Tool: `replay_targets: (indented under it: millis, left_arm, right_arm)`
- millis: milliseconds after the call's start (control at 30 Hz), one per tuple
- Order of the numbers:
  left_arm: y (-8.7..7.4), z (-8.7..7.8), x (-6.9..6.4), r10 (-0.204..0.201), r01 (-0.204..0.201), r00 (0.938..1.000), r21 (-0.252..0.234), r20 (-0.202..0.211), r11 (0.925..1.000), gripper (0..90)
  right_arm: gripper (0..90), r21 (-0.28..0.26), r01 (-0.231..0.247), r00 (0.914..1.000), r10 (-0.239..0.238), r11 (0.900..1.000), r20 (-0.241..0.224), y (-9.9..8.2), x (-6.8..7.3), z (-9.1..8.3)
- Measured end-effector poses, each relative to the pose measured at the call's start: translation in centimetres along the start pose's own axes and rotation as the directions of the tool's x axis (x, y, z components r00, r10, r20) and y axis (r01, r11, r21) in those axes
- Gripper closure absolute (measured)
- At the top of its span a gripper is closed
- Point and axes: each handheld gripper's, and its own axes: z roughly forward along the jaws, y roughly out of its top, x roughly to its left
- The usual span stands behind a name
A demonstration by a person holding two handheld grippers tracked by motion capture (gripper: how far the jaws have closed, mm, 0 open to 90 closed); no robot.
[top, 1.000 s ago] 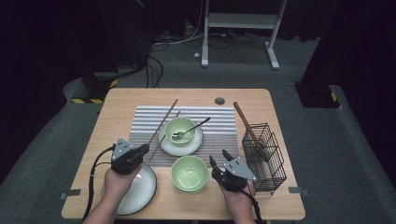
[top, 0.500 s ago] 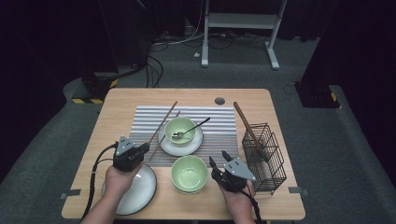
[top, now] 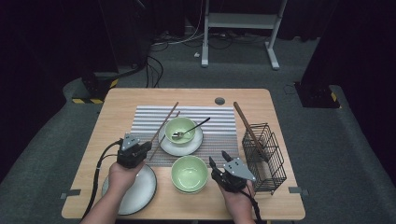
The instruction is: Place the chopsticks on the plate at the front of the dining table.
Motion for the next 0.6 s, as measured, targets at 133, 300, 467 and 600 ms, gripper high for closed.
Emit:
replay_targets:
  millis: [133, 300, 467, 600]
  left_arm:
    - [-0.1, 0.5, 0.2, -0.005, 0.005, 1.0000, 0.017, -0.007, 0.9998, 84.5]
    - [-0.2, 1.0, 0.4, -0.004, 0.005, 0.9999, 0.038, -0.017, 0.9993, 84.4]
    - [-0.3, 1.4, 0.7, -0.003, 0.004, 0.9997, 0.061, -0.023, 0.9981, 84.4]
    - [-0.4, 1.8, 0.8, -0.006, 0.007, 0.9998, 0.077, -0.020, 0.9970, 84.4]
  right_arm:
    - [47.4, 0.003, 0.000, 1.0000, 0.000, 1.0000, -0.003, -0.1, 0.0, 0.0]
    - [47.5, 0.003, 0.002, 1.0000, -0.002, 1.0000, -0.001, 0.0, 0.1, 0.0]
    - [47.5, 0.003, 0.001, 1.0000, -0.001, 1.0000, -0.002, -0.1, 0.0, 0.0]
    - [47.5, 0.003, 0.002, 1.0000, -0.002, 1.0000, -0.001, -0.1, 0.0, 0.0]
